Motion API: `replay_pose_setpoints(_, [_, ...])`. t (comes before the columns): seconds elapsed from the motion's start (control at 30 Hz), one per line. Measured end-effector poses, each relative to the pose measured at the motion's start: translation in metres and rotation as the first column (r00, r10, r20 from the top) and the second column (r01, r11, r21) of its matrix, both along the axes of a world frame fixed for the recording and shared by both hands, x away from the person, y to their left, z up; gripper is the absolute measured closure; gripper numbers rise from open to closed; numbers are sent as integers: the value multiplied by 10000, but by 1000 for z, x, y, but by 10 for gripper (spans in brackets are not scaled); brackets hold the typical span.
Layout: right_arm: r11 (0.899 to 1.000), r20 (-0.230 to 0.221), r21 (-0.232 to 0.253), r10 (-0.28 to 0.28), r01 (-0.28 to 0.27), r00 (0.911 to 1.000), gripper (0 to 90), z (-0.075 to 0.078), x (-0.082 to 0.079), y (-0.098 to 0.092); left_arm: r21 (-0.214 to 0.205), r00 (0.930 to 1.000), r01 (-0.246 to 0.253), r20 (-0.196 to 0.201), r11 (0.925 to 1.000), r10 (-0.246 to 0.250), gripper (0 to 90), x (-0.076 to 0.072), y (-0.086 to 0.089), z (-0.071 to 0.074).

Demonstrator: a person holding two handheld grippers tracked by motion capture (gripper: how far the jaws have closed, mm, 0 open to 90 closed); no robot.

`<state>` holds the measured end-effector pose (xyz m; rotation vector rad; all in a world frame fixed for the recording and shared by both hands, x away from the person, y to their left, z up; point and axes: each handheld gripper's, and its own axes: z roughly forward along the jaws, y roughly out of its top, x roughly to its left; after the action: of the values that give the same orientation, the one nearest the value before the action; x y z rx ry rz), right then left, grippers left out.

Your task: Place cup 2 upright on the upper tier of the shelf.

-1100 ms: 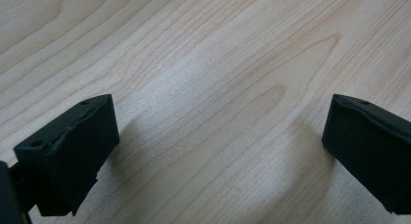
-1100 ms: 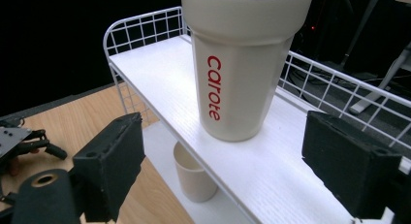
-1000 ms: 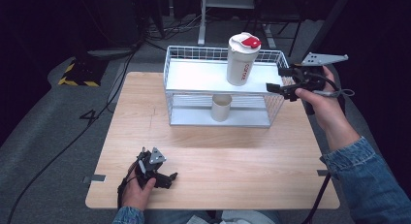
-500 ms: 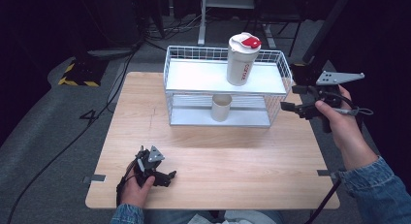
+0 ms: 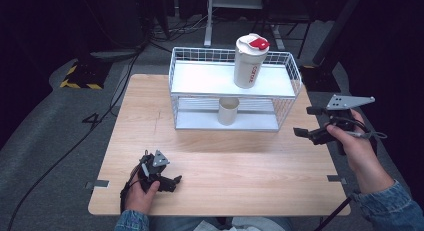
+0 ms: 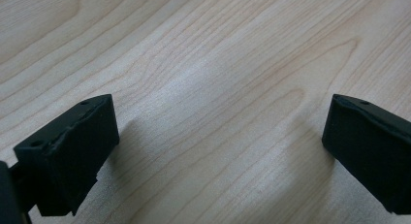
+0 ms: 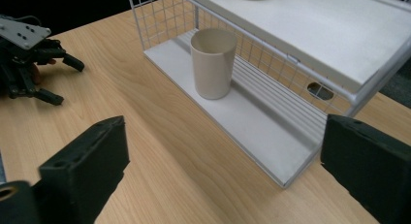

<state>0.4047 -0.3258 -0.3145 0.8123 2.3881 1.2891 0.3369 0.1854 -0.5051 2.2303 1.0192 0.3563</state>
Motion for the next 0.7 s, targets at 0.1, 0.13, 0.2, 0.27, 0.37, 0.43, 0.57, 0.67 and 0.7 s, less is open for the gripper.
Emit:
replay_pose_setpoints(0.1, [9999, -22, -50, -119, 119, 9999, 0, -12, -5, -1, -2, 10000, -2, 1, 10000, 2, 3, 0, 0, 0])
replay_pose_setpoints(0.13, [9999, -7, -40, -128, 128, 9999, 0, -16, -7, -2, 0, 10000, 0, 2, 10000, 0, 2, 0, 0, 0])
replay_pose_setpoints(0.2, [9998, -37, 7, -191, 191, 9998, 0, -24, -10, -3, 10, 10000, 6, 0, 10000, -6, 2, 0, 0, 0])
replay_pose_setpoints(0.27, [9997, -29, 9, -238, 238, 9997, 0, -33, -14, -5, -2, 10000, -2, 2, 10000, 2, 2, 0, 0, 0])
replay_pose_setpoints(0.37, [9994, -115, 104, -339, 340, 9994, 0, -47, -18, -8, -2, 10000, -1, 1, 10000, 1, 3, 0, 0, 0])
replay_pose_setpoints(0.43, [9991, -145, 151, -384, 387, 9992, 0, -55, -21, -9, -1, 10000, -2, 0, 10000, 2, 3, 0, 0, 0])
replay_pose_setpoints(0.57, [9989, -254, 57, -460, 461, 9986, 0, -75, -27, -11, -3, 10000, -4, 1, 10000, 4, 2, 0, 0, 0])
replay_pose_setpoints(0.67, [9985, -421, 70, -541, 544, 9976, 0, -91, -30, -12, -8, 10000, -15, 21, 10000, 15, 2, 0, 0, 0])
replay_pose_setpoints(0.7, [9984, -455, 30, -565, 567, 9974, 0, -96, -31, -13, 0, 10000, -1, 0, 10000, 1, 2, 0, 0, 0])
